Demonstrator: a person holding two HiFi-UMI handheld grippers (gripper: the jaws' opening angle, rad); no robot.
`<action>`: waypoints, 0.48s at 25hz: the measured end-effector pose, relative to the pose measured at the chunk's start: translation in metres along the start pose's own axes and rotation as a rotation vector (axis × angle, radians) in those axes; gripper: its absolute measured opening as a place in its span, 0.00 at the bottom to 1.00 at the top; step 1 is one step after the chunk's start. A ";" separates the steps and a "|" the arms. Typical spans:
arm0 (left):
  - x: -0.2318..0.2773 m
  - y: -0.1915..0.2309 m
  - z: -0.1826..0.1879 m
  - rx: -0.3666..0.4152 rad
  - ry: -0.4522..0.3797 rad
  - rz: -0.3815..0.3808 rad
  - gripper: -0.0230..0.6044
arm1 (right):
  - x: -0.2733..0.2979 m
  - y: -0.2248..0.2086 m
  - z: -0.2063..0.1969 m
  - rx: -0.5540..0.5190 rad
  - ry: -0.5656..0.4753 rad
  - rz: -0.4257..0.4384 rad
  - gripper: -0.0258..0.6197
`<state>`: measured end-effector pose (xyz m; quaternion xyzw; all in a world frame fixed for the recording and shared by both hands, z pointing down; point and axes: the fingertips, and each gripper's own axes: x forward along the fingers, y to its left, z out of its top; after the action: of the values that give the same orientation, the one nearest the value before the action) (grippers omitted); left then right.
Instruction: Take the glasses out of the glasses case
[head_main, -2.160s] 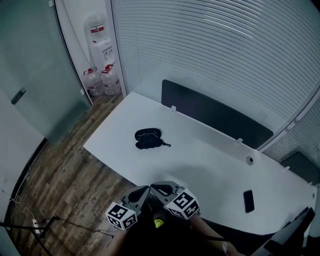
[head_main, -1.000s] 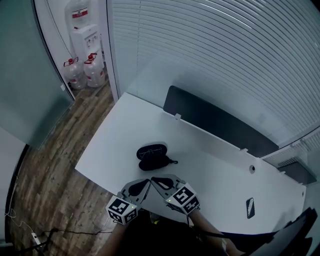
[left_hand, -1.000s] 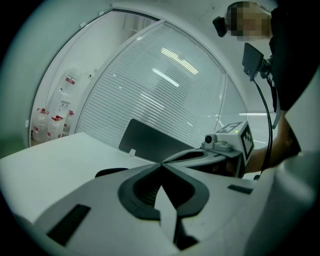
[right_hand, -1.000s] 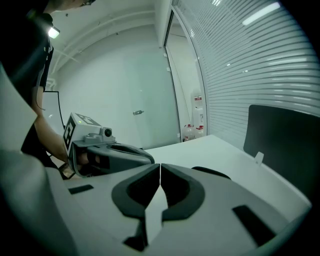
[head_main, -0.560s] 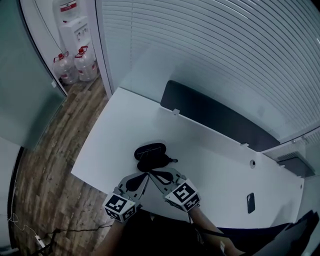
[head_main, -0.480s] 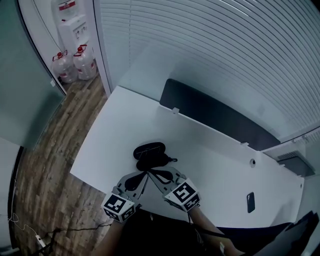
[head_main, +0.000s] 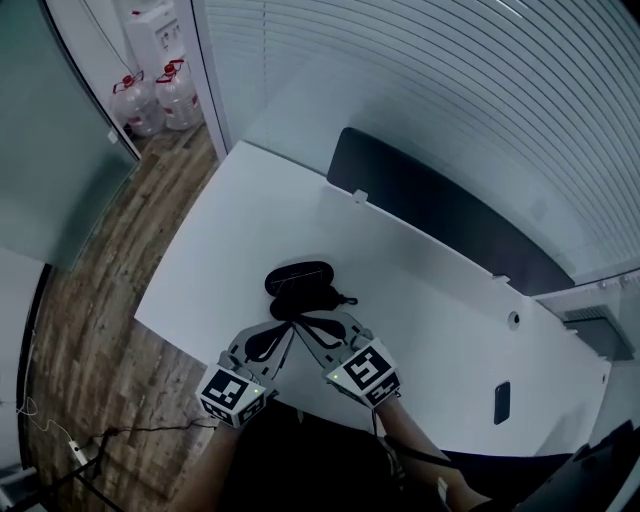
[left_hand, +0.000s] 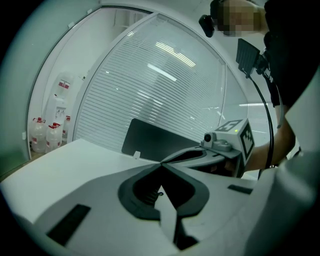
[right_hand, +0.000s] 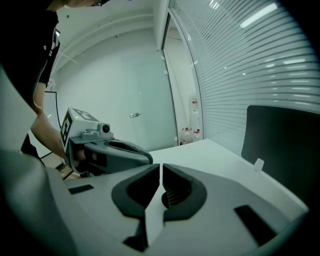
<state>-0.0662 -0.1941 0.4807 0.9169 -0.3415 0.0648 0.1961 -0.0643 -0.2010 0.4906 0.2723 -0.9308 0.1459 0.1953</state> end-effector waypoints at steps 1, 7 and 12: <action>0.001 0.001 -0.001 -0.001 0.003 0.007 0.05 | 0.001 -0.001 -0.002 -0.014 0.009 0.004 0.07; 0.009 0.005 -0.012 -0.018 0.024 0.042 0.05 | 0.008 -0.008 -0.014 -0.048 0.055 0.017 0.07; 0.017 0.015 -0.024 -0.054 0.029 0.068 0.05 | 0.018 -0.016 -0.025 -0.062 0.101 0.012 0.07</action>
<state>-0.0630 -0.2051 0.5119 0.8981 -0.3711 0.0752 0.2235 -0.0615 -0.2128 0.5231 0.2527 -0.9255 0.1317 0.2494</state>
